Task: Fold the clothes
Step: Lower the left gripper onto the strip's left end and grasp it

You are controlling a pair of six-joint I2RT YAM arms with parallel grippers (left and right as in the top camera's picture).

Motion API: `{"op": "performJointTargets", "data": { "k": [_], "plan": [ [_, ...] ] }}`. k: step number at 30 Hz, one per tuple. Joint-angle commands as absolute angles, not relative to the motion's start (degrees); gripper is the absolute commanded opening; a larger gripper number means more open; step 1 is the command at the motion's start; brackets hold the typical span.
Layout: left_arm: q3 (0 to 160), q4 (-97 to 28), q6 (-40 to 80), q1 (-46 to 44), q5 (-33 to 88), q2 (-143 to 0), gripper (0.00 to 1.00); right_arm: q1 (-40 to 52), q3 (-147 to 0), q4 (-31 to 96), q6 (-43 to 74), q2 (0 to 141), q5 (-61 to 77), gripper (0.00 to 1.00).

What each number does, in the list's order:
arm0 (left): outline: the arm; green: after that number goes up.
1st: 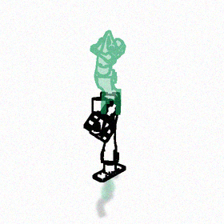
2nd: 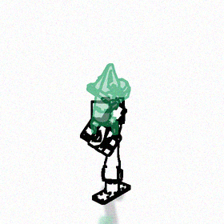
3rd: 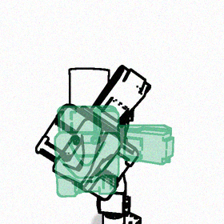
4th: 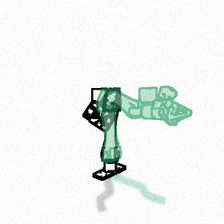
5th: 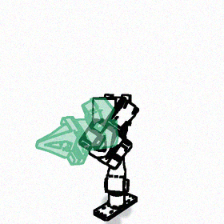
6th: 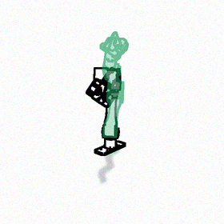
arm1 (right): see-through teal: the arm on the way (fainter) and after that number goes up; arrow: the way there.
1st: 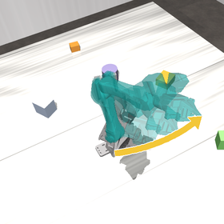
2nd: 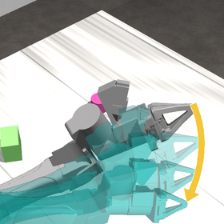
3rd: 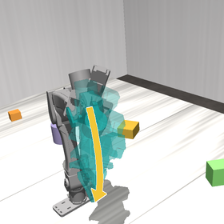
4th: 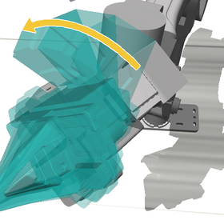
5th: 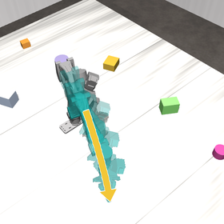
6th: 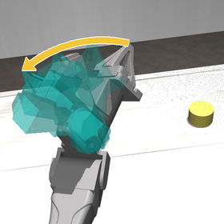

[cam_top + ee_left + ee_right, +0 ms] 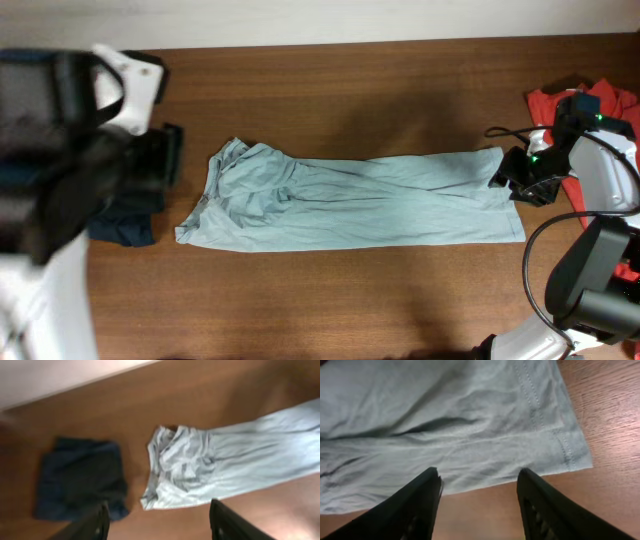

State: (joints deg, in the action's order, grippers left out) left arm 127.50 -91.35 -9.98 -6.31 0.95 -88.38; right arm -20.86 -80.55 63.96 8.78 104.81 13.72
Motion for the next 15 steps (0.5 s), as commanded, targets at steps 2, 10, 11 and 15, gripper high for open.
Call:
{"op": "performJointTargets", "data": {
  "k": [2,10,11,15],
  "plan": [
    [105.9,-78.5,-12.9,-5.9,8.5,-97.1,0.72,-21.0,-80.7,64.4,8.3,103.9,15.0,0.56],
    [93.6,-59.4,-21.6,-6.0,16.6,-110.4,0.73,-21.0,-80.7,65.4,8.3,103.9,14.8,0.59],
    [93.6,-58.1,-21.6,-6.0,16.6,-112.0,0.70,-21.1,-80.7,65.3,8.3,103.9,14.8,0.59],
    [93.6,-53.3,-21.6,-6.0,16.8,-116.9,0.65,-21.6,-81.6,65.7,7.3,103.9,14.8,0.60]
  ]
}}
